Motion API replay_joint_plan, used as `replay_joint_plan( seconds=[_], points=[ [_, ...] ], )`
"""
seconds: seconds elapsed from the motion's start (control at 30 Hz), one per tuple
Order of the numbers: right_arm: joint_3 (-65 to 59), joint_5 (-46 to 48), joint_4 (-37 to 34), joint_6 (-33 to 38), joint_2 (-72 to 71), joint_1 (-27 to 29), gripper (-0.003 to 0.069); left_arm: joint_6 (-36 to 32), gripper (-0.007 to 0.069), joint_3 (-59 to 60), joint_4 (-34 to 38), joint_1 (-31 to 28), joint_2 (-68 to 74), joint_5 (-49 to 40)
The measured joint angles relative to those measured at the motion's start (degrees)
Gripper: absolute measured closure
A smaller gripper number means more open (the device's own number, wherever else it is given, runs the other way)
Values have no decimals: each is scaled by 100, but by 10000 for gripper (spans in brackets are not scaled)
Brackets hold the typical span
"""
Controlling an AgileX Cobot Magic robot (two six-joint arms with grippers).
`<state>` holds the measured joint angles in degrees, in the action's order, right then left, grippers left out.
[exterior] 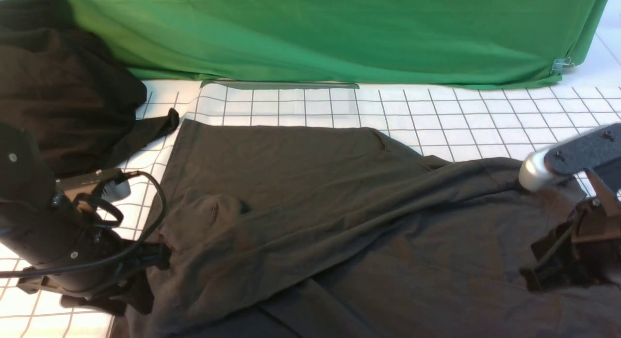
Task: Fold a long-sleeved shirt over a white checkered tablecloth.
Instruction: 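Fold the left side of the dark shirt inward over its body with the left gripper, then grasp the near edge of the shirt at its hem and shoulder corners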
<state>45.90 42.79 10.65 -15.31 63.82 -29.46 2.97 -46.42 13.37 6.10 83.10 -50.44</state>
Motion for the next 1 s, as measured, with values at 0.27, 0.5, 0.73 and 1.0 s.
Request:
replay_joint_plan(
  seconds=[0.27,0.5,0.73,1.0],
  points=[
    [1759,456,-1487,1907,1515,1128,620,-21,109,-236,-130,0,-11,-295],
    [3799,514,-2005,2855,3585,998,379,-224,391,-312,-143,83,-11,-332],
    [5456,656,-2035,3159,5503,891,268,-388,617,-312,-65,250,-11,-332],
    [6850,846,-1962,3177,6976,891,267,-442,627,-321,-77,250,-11,-322]
  ],
)
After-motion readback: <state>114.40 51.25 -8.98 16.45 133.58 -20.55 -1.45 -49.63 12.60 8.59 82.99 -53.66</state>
